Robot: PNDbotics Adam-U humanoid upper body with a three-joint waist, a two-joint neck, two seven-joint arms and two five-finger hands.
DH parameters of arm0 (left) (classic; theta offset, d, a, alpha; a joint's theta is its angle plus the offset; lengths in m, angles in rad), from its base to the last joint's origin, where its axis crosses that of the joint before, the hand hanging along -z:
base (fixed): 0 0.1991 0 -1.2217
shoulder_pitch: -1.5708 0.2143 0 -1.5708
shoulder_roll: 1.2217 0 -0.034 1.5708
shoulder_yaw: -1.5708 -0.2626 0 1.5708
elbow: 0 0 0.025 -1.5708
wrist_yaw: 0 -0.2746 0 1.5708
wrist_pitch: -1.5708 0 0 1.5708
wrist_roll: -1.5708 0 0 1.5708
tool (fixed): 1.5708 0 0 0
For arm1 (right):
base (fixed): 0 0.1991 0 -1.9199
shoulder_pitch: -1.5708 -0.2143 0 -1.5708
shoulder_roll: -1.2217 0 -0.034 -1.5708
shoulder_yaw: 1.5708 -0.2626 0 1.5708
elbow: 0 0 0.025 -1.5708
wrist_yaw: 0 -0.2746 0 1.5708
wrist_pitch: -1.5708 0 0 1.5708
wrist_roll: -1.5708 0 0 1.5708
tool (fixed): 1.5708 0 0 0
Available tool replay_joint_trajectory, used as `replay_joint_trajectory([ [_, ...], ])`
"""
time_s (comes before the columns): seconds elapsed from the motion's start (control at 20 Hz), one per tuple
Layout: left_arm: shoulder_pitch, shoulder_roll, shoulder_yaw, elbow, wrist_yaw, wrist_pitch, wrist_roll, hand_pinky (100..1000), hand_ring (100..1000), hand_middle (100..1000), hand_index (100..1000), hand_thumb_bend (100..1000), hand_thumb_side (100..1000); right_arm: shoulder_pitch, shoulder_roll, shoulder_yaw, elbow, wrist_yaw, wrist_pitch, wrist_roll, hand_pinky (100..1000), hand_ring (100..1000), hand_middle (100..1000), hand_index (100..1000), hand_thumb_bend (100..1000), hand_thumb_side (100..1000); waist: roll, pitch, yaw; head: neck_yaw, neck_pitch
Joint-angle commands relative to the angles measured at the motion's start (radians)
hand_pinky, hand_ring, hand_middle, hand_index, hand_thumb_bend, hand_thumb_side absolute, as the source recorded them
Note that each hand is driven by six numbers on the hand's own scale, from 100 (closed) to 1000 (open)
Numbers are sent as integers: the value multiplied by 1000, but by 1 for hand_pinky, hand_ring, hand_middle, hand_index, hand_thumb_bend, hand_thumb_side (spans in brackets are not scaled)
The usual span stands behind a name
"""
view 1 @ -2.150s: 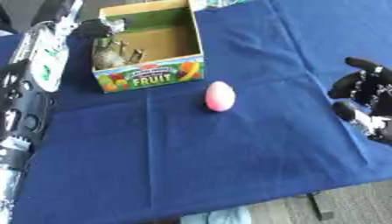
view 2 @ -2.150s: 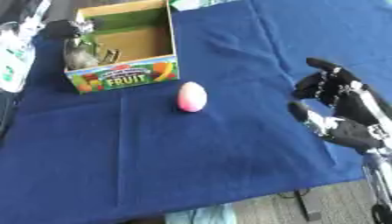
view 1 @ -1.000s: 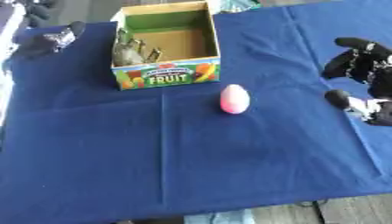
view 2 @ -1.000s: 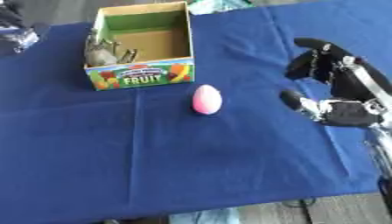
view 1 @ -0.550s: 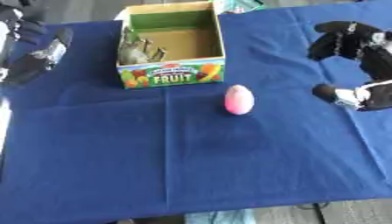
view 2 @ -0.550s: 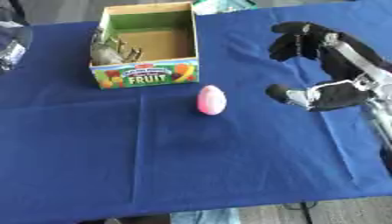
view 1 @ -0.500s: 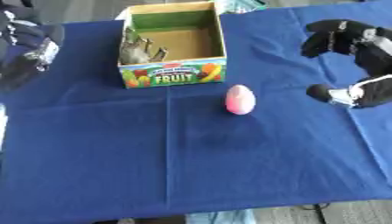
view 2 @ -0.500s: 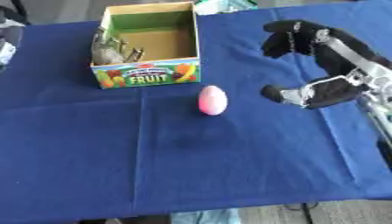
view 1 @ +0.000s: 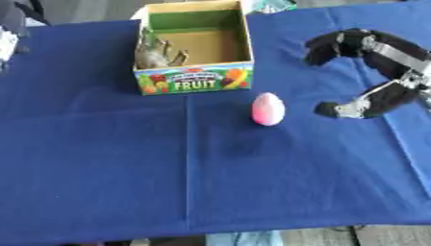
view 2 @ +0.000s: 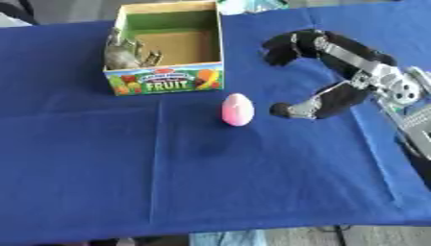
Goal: Pick up objects on the table and place them in the box.
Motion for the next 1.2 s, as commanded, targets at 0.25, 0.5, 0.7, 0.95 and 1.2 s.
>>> replay_joint_trajectory([
  [0.25,-1,-2,10,-31,3,11,-10,628,673,696,792,410,628,-64,26,32,79,74,-36,26,748,751,712,875,549,262,-6,-12,11,-6,5],
  [0.5,1,-10,8,-35,2,14,-19,628,673,696,791,411,627,-98,76,50,154,148,-67,23,749,752,715,871,549,258,-6,-15,15,-9,5],
  [0.7,1,-10,7,-34,0,15,-24,629,673,696,792,410,628,-121,115,60,215,217,-96,11,750,753,717,865,548,255,-5,-16,15,-13,5],
  [0.95,1,-14,6,-33,-1,15,-27,628,673,695,792,411,629,-141,154,75,270,299,-137,-9,753,754,719,845,548,252,-4,-17,17,-17,5],
  [1.2,3,-15,6,-33,-1,16,-28,628,673,695,792,410,629,-146,172,91,297,366,-179,-22,755,753,715,824,547,247,-5,-17,18,-18,5],
])
